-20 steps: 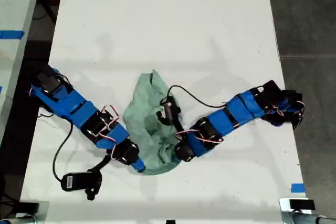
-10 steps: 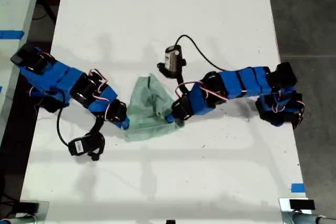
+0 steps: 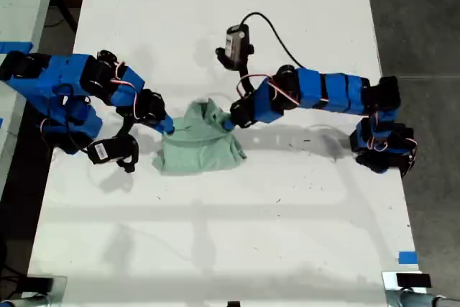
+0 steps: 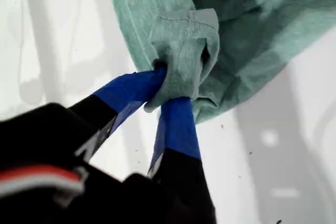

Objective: Fold t shirt

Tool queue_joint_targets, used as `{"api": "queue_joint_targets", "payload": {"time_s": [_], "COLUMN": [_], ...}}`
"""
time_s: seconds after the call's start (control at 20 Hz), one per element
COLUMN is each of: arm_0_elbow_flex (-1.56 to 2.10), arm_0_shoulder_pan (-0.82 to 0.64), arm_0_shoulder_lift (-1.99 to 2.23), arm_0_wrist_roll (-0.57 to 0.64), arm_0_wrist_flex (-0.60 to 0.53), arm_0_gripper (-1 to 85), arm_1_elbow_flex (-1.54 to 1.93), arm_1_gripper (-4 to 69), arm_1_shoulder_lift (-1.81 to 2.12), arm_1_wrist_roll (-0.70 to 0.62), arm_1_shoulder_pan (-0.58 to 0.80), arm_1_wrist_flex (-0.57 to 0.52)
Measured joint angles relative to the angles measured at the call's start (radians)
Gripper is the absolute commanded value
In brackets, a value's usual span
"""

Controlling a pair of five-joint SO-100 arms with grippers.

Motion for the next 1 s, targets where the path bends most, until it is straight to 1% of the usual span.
{"api": "queue_joint_targets", "payload": {"time_s": [0.05, 0.1, 0.2, 0.3, 0.4, 0.5, 0.55, 0.6, 0.65, 0.7, 0.75, 0.8, 0.9, 1.0], "arm_0_elbow_flex": [0.005, 0.006, 0.006, 0.006, 0.005, 0.005, 0.005, 0.006, 0.041, 0.117, 0.227, 0.367, 0.666, 0.951], "arm_0_shoulder_pan": [-0.048, -0.107, -0.241, -0.337, -0.377, -0.383, -0.380, -0.347, -0.279, -0.199, -0.121, -0.084, -0.067, -0.020], "arm_0_shoulder_lift": [0.000, 0.000, 0.003, 0.060, 0.161, 0.282, 0.347, 0.408, 0.469, 0.543, 0.629, 0.732, 0.963, 1.127], "arm_0_wrist_roll": [0.037, 0.083, 0.186, 0.236, 0.255, 0.256, 0.249, 0.219, 0.186, 0.161, 0.150, 0.147, 0.144, 0.144], "arm_0_wrist_flex": [0.005, 0.018, 0.092, 0.132, 0.146, 0.149, 0.149, 0.143, 0.100, 0.028, -0.069, -0.167, -0.316, -0.465], "arm_0_gripper": [35.8, 41.1, 34.7, 28.9, 26.4, 8.0, 3.4, 1.5, -0.3, -0.3, -0.3, -0.3, -0.3, -0.2], "arm_1_elbow_flex": [0.000, 0.000, 0.000, 0.002, 0.003, 0.100, 0.186, 0.282, 0.391, 0.518, 0.667, 0.827, 1.146, 1.419], "arm_1_gripper": [17.0, 15.7, 14.4, 14.4, 14.4, 14.4, 14.0, 13.4, 12.5, 11.5, 10.4, 10.3, 11.1, 8.7], "arm_1_shoulder_lift": [0.000, 0.000, 0.005, 0.071, 0.186, 0.342, 0.440, 0.541, 0.647, 0.752, 0.856, 0.960, 1.138, 1.255], "arm_1_wrist_roll": [-0.034, -0.066, -0.129, -0.158, -0.166, -0.158, -0.123, -0.074, -0.018, 0.043, 0.103, 0.147, 0.218, 0.225], "arm_1_shoulder_pan": [0.032, 0.067, 0.140, 0.206, 0.261, 0.278, 0.267, 0.227, 0.161, 0.080, -0.006, -0.071, -0.117, -0.160], "arm_1_wrist_flex": [0.000, 0.000, 0.032, 0.106, 0.198, 0.258, 0.261, 0.261, 0.253, 0.221, 0.163, 0.097, 0.005, -0.095]}}
